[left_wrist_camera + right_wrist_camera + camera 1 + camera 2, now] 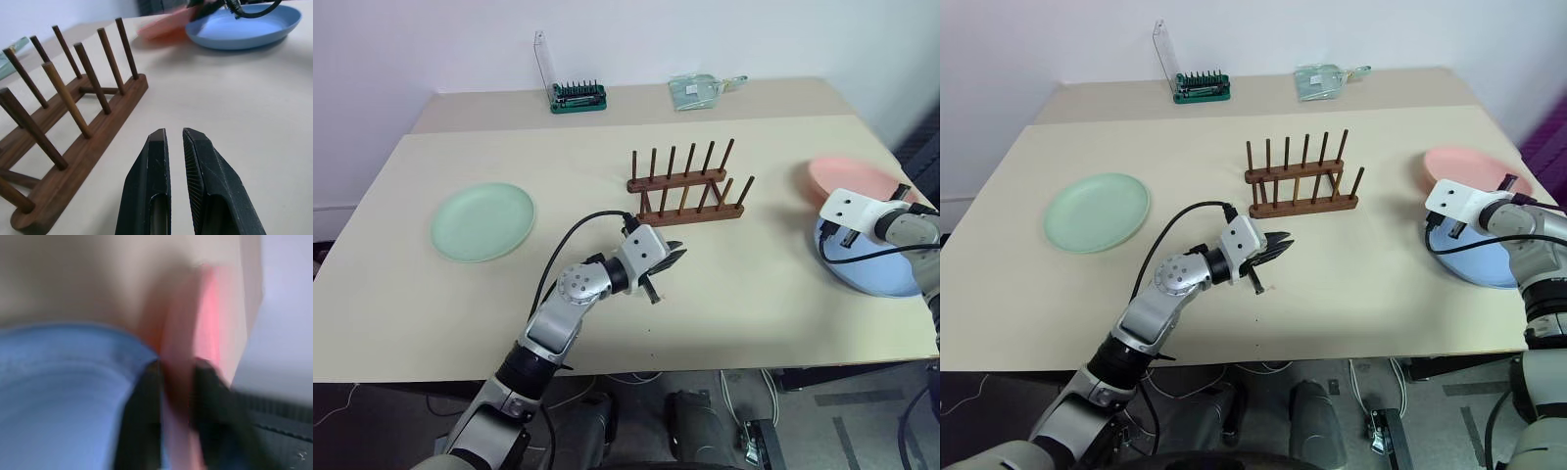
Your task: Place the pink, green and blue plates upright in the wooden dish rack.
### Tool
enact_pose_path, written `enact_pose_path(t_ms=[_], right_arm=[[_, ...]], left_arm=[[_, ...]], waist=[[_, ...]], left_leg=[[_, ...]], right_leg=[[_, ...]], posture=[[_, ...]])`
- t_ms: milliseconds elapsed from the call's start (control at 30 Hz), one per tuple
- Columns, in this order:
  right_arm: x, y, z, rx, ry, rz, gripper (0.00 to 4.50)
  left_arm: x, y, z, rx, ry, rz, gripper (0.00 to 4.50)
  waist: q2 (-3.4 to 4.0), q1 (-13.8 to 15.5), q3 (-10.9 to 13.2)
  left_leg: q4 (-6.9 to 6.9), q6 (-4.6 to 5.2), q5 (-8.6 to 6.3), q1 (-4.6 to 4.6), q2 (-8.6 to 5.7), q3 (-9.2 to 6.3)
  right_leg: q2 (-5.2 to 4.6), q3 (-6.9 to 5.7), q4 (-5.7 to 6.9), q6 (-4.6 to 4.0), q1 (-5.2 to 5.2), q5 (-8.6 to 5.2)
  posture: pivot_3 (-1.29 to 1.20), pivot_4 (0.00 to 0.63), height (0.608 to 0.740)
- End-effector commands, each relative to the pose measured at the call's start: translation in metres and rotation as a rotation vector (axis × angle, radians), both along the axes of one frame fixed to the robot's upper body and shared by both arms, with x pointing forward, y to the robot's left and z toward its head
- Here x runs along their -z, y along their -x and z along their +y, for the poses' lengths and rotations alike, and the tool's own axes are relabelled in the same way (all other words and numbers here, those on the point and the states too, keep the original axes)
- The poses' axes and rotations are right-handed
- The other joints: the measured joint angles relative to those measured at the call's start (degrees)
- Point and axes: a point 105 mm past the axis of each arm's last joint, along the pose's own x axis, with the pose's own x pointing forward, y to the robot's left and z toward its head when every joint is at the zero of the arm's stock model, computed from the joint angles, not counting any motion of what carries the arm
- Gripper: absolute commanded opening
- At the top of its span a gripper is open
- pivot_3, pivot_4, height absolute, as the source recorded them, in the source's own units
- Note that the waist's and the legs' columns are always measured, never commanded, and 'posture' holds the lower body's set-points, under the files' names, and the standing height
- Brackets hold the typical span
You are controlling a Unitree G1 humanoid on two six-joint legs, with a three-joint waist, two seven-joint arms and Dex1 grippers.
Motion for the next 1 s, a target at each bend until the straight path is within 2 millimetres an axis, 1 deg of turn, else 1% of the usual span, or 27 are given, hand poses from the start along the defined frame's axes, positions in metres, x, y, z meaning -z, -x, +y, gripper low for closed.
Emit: enact_pose_path(t_ms=[33,100,133,200,267,300,367,400,433,467,500,533,567,633,700,800,1000], right_arm=[[-0.026,-0.004,0.003,-0.023,0.024,-0.087,0.03],[-0.038,-0.006,0.007,-0.047,0.051,-0.133,0.03],[-0.048,-0.008,0.013,-0.070,0.043,-0.175,0.03],[-0.073,-0.013,0.034,-0.142,-0.045,-0.286,0.03],[-0.090,-0.015,0.053,-0.206,-0.150,-0.354,0.03],[-0.102,-0.015,0.070,-0.259,-0.266,-0.397,0.03],[-0.132,-0.010,0.112,-0.405,-0.652,-0.444,0.03],[-0.149,-0.002,0.134,-0.503,-0.920,-0.426,0.03],[-0.161,0.007,0.153,-0.596,-1.140,-0.365,0.03],[-0.170,0.016,0.167,-0.678,-1.295,-0.309,0.03],[-0.175,0.022,0.174,-0.723,-1.379,-0.270,0.03],[-0.178,0.025,0.177,-0.743,-1.487,-0.225,0.03],[-0.180,0.027,0.179,-0.750,-1.555,-0.192,0.03],[-0.176,0.031,0.189,-0.785,-1.635,-0.066,0.03],[-0.170,0.031,0.191,-0.774,-1.668,0.000,0.03],[-0.160,0.021,0.185,-0.693,-1.685,0.023,0.03],[-0.158,0.018,0.174,-0.675,-1.698,0.009,0.03]], left_arm=[[-0.006,0.001,0.002,0.002,0.006,-0.025,0.50],[-0.007,0.001,0.003,0.000,0.009,-0.027,0.50],[-0.008,0.000,0.004,-0.003,0.013,-0.029,0.50],[-0.011,-0.002,0.006,-0.018,0.031,-0.036,0.50],[-0.013,-0.004,0.007,-0.032,0.046,-0.037,0.50],[-0.015,-0.005,0.008,-0.038,0.057,-0.042,0.50],[-0.021,-0.008,0.011,-0.055,0.092,-0.046,0.50],[-0.023,-0.010,0.014,-0.069,0.107,-0.046,0.50],[-0.025,-0.012,0.017,-0.081,0.117,-0.043,0.50],[-0.025,-0.013,0.020,-0.091,0.119,-0.042,0.50],[-0.025,-0.014,0.022,-0.096,0.119,-0.041,0.50],[-0.025,-0.015,0.024,-0.100,0.116,-0.042,0.50],[-0.025,-0.016,0.025,-0.102,0.113,-0.043,0.50],[-0.027,-0.016,0.028,-0.105,0.117,-0.046,0.50],[-0.028,-0.015,0.030,-0.106,0.125,-0.047,0.50],[-0.030,-0.015,0.030,-0.106,0.134,-0.049,0.50],[-0.030,-0.011,0.029,-0.099,0.146,-0.043,0.50]], waist=[[-0.01,0.2,0.0],[0.01,0.2,0.0],[0.01,0.2,0.0],[0.01,0.1,0.0],[0.01,0.0,0.0],[0.00,-0.1,0.0],[-0.04,-0.2,0.0],[-0.05,-0.4,0.0],[-0.03,-0.4,0.0],[-0.01,-0.1,0.0],[-0.02,0.3,0.0],[-0.02,0.7,0.0],[-0.02,1.5,0.0],[-0.03,2.4,0.0],[-0.02,2.9,0.0],[-0.02,3.0,0.0],[-0.01,2.8,0.0]], left_leg=[[0.00,0.00,0.00,-0.01,0.01,0.00],[0.02,0.00,0.00,-0.02,0.00,0.00],[0.02,0.01,0.00,-0.02,-0.01,0.02],[0.01,0.02,-0.01,-0.02,-0.01,0.02],[0.01,0.02,-0.01,-0.02,0.00,0.03],[0.00,0.02,-0.01,-0.01,0.01,0.03],[0.00,0.02,-0.01,-0.01,0.04,0.03],[0.01,0.02,-0.01,-0.01,0.08,0.03],[0.01,0.02,-0.01,-0.01,0.12,0.01],[0.00,0.02,-0.01,-0.01,0.15,-0.01],[0.01,0.02,-0.01,-0.04,0.15,-0.10],[0.01,0.01,-0.01,-0.08,0.14,-0.24],[0.03,0.01,-0.01,-0.11,0.11,-0.32],[0.05,0.02,-0.02,-0.13,0.06,-0.35],[0.05,0.06,-0.05,-0.16,0.05,-0.31],[0.03,0.08,-0.06,-0.21,0.06,-0.28],[-0.06,0.12,-0.08,-0.22,0.10,-0.15]], right_leg=[[0.01,0.00,0.00,0.00,0.00,0.00],[0.05,0.00,-0.01,0.00,0.00,0.00],[0.05,0.01,-0.01,0.00,0.00,0.00],[0.05,0.02,-0.01,0.00,-0.01,0.00],[0.02,0.04,-0.01,0.00,-0.02,0.00],[0.02,0.05,0.00,0.00,-0.02,0.00],[0.05,0.06,0.00,0.00,-0.02,0.01],[0.07,0.07,0.00,0.00,-0.02,0.01],[0.12,0.09,0.00,-0.01,-0.02,0.02],[0.16,0.11,0.01,-0.03,-0.04,0.03],[0.17,0.13,0.02,-0.04,-0.04,0.03],[0.29,0.09,-0.01,-0.05,-0.05,0.03],[0.28,0.03,-0.02,-0.06,-0.05,0.03],[0.25,-0.01,-0.13,-0.07,-0.01,0.04],[0.24,0.01,-0.32,-0.12,0.02,0.09],[0.25,0.02,-0.55,-0.08,0.02,0.19],[0.25,0.02,-0.64,0.03,-0.03,0.28]], posture=[[0.00,0.150,0.740],[0.00,0.150,0.740],[0.00,0.150,0.740],[0.00,0.150,0.740],[0.00,0.150,0.740],[0.00,0.150,0.740],[0.00,0.150,0.740],[0.00,0.150,0.740],[0.00,0.150,0.740],[0.00,0.150,0.740],[0.00,0.150,0.740],[0.00,0.150,0.740],[0.00,0.150,0.740],[0.00,0.150,0.740],[0.00,0.150,0.740],[0.00,0.150,0.740],[0.00,0.150,0.740]])
